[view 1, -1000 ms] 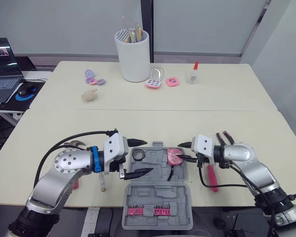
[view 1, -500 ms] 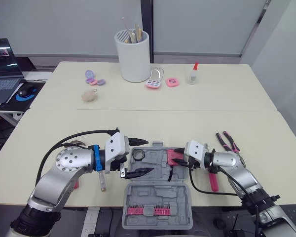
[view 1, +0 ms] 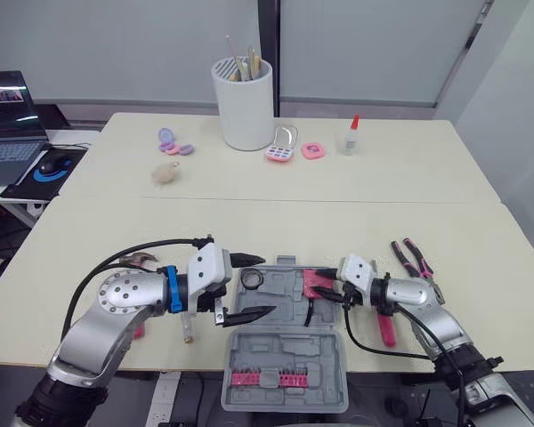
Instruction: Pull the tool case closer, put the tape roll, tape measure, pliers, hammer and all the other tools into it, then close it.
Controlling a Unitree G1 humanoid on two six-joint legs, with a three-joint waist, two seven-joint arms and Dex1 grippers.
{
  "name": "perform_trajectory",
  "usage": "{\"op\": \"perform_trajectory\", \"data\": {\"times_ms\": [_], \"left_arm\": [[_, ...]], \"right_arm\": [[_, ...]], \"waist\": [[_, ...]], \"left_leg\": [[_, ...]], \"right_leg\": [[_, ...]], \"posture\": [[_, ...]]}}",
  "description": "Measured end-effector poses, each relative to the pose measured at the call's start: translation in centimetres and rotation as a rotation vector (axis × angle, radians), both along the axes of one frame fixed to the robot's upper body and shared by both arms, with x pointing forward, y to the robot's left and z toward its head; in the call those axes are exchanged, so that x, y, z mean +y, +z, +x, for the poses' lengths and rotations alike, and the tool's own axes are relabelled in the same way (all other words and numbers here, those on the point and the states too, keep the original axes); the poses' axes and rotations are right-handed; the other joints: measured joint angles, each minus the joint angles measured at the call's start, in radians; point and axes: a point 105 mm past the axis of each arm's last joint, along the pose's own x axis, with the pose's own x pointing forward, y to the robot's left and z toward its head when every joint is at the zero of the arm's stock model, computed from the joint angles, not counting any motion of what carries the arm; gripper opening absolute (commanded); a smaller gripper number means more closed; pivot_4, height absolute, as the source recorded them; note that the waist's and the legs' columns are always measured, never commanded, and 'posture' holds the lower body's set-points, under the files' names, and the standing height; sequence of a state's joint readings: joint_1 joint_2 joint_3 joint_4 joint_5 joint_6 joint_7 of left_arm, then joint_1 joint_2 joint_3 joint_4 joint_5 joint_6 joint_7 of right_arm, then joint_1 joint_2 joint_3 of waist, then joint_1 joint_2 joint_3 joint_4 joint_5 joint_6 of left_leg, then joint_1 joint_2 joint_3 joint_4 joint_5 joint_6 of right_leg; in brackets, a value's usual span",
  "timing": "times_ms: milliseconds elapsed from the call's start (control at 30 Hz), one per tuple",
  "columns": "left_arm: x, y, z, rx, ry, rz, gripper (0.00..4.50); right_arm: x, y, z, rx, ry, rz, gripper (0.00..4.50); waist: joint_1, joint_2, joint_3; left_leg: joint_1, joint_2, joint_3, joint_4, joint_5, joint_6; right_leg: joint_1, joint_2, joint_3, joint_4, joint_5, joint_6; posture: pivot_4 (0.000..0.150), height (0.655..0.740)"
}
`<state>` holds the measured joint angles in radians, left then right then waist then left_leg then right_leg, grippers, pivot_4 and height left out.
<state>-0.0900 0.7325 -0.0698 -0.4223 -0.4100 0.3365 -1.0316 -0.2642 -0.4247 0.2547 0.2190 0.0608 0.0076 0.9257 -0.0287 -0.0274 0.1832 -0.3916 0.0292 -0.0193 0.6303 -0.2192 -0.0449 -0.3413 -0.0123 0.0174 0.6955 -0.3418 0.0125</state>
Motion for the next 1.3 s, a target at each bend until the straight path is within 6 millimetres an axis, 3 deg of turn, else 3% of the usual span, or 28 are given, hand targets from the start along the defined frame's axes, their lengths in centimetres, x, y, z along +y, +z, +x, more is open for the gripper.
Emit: {"op": "perform_trajectory", "data": {"times_ms": [33, 167, 233, 333, 400, 500, 733, 1000, 1300], "left_arm": [[0.1, 0.0, 0.0, 0.011, 0.01, -0.011, 4.5], [2.7, -0.1, 0.3, 0.075, 0.118, -0.026, 4.5], [6.3, -0.1, 0.6, 0.127, 0.228, 0.006, 4.5], [11.8, 1.4, 1.2, 0.147, 0.409, 0.018, 4.5], [14.5, 2.1, 1.3, 0.151, 0.486, 0.024, 4.5], [18.8, 2.4, 0.7, 0.197, 0.619, 0.015, 4.5], [26.3, 2.8, -1.5, 0.252, 0.826, 0.055, 4.5], [29.2, 1.4, -2.5, 0.287, 0.933, 0.039, 4.5], [29.1, 1.4, -1.9, 0.265, 0.938, 0.036, 4.5]], "right_arm": [[-0.1, 0.1, -0.2, 0.011, 0.002, 0.012, 1.89], [-1.6, 3.1, -0.4, -0.002, 0.021, 0.037, 2.88], [-4.4, 6.2, -0.2, -0.025, -0.003, 0.026, 3.35], [-8.8, 10.2, 0.0, -0.055, -0.081, 0.013, 4.39], [-10.0, 11.2, -0.5, -0.035, -0.091, 0.015, 4.45], [-13.2, 11.1, -1.1, 0.026, -0.16, -0.021, 4.45], [-20.3, 11.4, -1.5, 0.038, -0.37, -0.056, 4.45], [-24.2, 8.9, -1.8, 0.088, -0.5, -0.068, 4.45], [-24.7, 8.8, -1.7, 0.079, -0.515, -0.074, 4.45]], "waist": [[0.0, 0.0, 0.0], [-0.001, 0.002, 0.001], [-0.002, 0.002, 0.002], [0.0, 0.002, 0.002], [0.0, 0.002, 0.002], [0.0, 0.003, 0.003], [-0.001, 0.003, 0.003], [-0.003, 0.004, 0.003], [-0.003, 0.004, 0.003]], "left_leg": [[-0.002, 0.0, 0.0, 0.0, 0.0, 0.0], [-0.009, 0.0, 0.0, 0.0, 0.0, 0.0], [-0.009, 0.0, 0.0, -0.001, 0.0, 0.0], [-0.008, 0.001, -0.001, -0.001, 0.0, 0.0], [-0.008, 0.001, -0.001, -0.002, 0.0, 0.0], [-0.009, 0.0, 0.002, -0.002, 0.0, 0.0], [-0.008, 0.0, 0.003, -0.002, 0.0, 0.0], [-0.008, 0.0, 0.006, -0.003, 0.0, 0.0], [-0.008, 0.0, 0.005, -0.002, 0.0, 0.0]], "right_leg": [[-0.002, 0.0, 0.0, 0.0, 0.0, 0.0], [-0.01, 0.0, 0.0, 0.001, 0.0, 0.0], [-0.011, 0.0, 0.0, 0.001, 0.0, 0.0], [-0.01, 0.0, -0.002, 0.0, -0.001, -0.001], [-0.01, 0.0, -0.002, 0.0, -0.001, -0.002], [-0.011, -0.002, -0.001, -0.001, -0.001, -0.002], [-0.011, -0.003, -0.001, -0.001, -0.001, -0.002], [-0.012, -0.004, 0.0, 0.0, -0.001, -0.002], [-0.012, -0.005, 0.0, 0.0, -0.001, -0.002]], "posture": [[0.15, 0.74], [0.15, 0.74], [0.15, 0.74], [0.15, 0.74], [0.15, 0.74], [0.15, 0.74], [0.15, 0.74], [0.15, 0.74], [0.15, 0.74]]}}
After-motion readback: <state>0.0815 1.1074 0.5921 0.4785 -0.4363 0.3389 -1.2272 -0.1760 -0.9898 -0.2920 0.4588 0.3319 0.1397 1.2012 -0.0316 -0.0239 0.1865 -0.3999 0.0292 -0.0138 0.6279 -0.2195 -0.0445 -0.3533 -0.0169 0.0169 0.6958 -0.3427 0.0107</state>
